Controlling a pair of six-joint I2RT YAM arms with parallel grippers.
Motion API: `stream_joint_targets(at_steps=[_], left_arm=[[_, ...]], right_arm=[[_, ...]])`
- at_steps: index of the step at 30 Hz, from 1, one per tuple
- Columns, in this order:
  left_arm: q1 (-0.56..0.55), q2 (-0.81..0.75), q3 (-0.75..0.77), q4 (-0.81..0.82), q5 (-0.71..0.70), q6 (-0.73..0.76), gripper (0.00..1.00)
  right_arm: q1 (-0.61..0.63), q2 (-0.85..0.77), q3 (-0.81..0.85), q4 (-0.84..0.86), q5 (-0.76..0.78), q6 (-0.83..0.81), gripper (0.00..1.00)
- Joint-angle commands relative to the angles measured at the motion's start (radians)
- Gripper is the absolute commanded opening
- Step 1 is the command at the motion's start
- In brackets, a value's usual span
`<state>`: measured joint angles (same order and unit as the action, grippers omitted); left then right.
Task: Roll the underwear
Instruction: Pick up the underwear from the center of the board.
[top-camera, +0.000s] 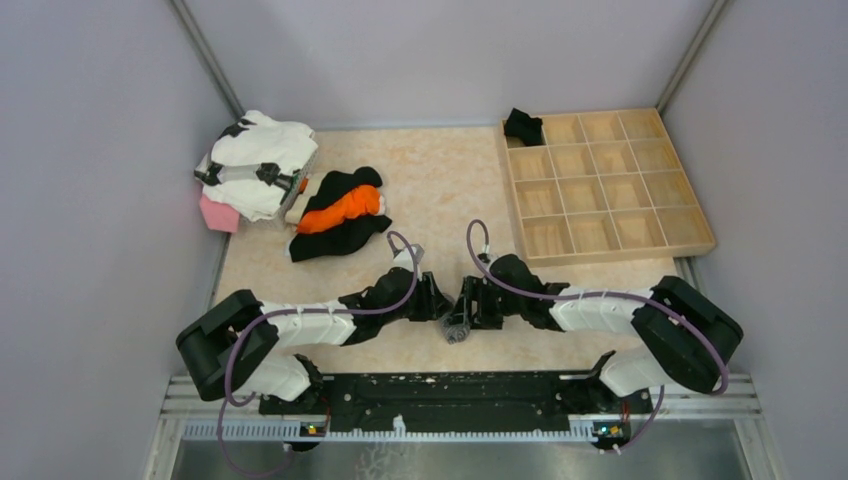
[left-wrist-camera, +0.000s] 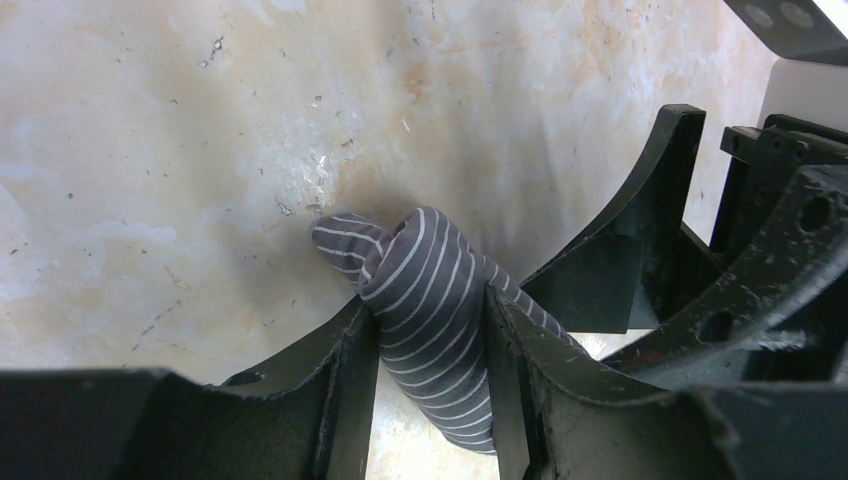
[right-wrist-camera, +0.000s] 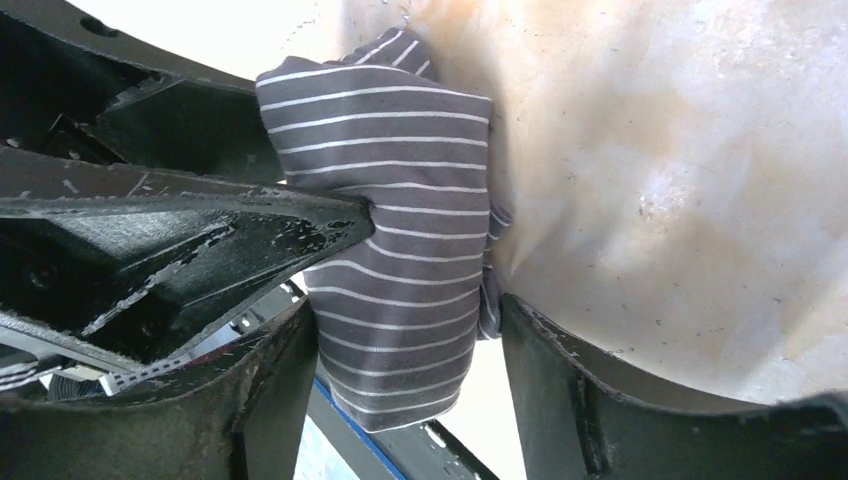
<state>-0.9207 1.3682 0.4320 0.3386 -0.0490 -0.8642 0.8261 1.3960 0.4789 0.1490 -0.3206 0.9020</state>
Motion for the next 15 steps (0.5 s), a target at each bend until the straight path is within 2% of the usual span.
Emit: stream_joint_targets(at_steps=[1,15], left_arm=[[-0.003,-0.004,-0.001,-0.061,-0.017,0.029,0.47],[-0.003,-0.027,0.009,-0.077,-0.012,0.03,0.47]], right_arm=[[-0.016,0.029,0.006,0.0,0.014,-0.001,0.61],[-0.022,0.042,0.014,0.012,0.037,-0.035,0.16]])
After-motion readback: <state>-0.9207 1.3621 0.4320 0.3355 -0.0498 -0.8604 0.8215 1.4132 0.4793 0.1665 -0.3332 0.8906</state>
